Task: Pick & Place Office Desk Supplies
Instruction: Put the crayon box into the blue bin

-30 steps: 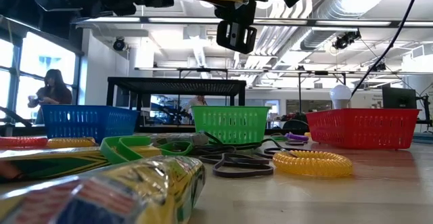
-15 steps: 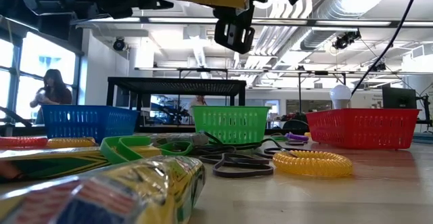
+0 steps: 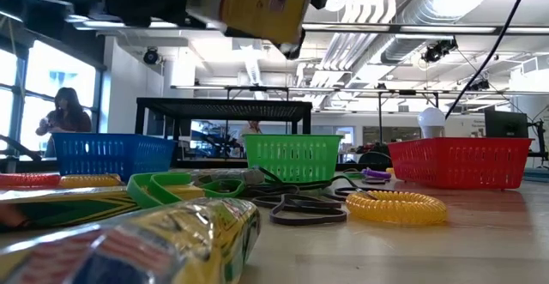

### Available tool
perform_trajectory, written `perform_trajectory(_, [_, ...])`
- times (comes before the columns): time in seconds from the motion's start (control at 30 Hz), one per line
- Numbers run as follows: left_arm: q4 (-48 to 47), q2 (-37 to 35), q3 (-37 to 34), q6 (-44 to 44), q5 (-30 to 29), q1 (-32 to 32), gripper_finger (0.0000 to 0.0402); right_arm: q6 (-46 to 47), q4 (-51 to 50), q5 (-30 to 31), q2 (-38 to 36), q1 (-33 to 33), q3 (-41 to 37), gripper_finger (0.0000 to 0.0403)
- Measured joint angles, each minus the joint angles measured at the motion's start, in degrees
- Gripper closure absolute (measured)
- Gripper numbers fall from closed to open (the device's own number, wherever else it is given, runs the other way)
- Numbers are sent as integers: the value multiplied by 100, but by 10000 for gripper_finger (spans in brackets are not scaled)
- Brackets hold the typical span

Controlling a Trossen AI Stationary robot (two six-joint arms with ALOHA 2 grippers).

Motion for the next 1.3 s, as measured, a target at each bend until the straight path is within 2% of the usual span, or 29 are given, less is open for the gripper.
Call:
perform_trajectory(0.2, [-1623, -879, 0, -677, -1286, -437, 365, -231, 57, 337, 0, 217, 0, 103])
perform_trajectory(0.33, [-2890, -1546, 0, -1248, -2390, -729, 365, -480, 88, 716, 0, 378, 0, 104])
perform_trajectory(0.5, [-4240, -2479, 0, -1850, -3948, -1113, 365, -807, 84, 1527, 0, 528, 0, 104])
perform_trajectory(0.67, [-5312, -3276, 1, -2592, -4772, -1285, 365, -927, 51, 2207, 0, 606, 0, 104])
perform_trajectory(0.8, [-6036, -3652, 2, -2794, -5096, -1290, 365, -927, -119, 2491, 0, 656, 0, 104])
perform_trajectory(0.93, [-6515, -3854, 4, -3072, -5117, -1169, 364, -896, -295, 2500, 0, 705, 0, 104])
perform_trajectory(1.13, [-7454, -3882, 255, -3115, -4955, -842, 364, -815, -467, 2489, -2, 738, 0, 104])
perform_trajectory(1.3, [-8521, -3857, 810, -3555, -4402, -366, 364, -813, -647, 2487, -4, 736, 0, 104])
